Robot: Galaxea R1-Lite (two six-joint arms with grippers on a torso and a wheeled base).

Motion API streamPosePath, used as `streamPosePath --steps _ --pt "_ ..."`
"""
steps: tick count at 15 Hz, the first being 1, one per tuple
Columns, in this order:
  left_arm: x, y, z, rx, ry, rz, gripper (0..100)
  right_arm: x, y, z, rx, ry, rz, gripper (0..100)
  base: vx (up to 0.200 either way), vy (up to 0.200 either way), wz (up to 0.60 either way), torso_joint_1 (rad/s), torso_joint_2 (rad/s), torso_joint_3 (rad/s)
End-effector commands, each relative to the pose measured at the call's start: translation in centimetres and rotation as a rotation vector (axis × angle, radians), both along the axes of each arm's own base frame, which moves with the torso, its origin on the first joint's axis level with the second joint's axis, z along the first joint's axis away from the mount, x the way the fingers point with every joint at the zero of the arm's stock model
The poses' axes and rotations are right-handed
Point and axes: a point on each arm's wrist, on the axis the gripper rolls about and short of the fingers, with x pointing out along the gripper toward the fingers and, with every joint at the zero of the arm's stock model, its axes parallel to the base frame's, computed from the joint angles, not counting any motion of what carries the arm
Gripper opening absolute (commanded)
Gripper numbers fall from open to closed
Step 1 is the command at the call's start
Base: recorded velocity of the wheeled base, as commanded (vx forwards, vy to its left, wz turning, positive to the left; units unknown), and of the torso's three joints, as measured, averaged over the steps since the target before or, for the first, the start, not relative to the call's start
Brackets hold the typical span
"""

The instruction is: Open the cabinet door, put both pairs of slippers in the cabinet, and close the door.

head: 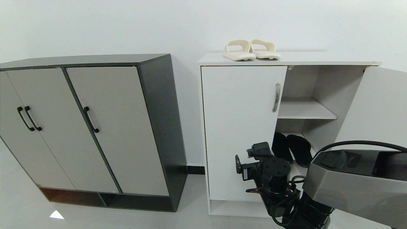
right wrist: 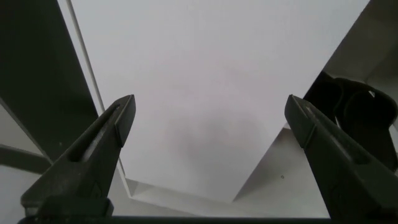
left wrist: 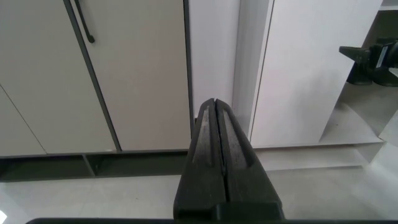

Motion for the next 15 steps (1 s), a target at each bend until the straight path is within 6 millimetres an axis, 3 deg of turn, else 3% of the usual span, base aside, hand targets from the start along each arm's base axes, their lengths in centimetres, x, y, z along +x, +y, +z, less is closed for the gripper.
streamPosePath --steps 1,5,15 --pt "0.01 0.00 0.01 0.000 0.001 0.002 0 0.00 0.08 -0.20 -0.003 0.000 0.002 100 0.000 0.000 0.00 0.000 0.00 0.000" --pt "0.01 0.00 0.01 -0.001 0.001 0.002 0 0.00 0.15 -0.03 0.000 -0.005 0.002 100 0.000 0.000 0.00 0.012 -0.10 -0.095" --pt "0.01 0.00 0.01 -0.004 0.002 0.003 0 0.10 -0.24 0.14 0.002 -0.006 -0.012 100 0.000 0.000 0.00 0.109 -0.44 -0.332"
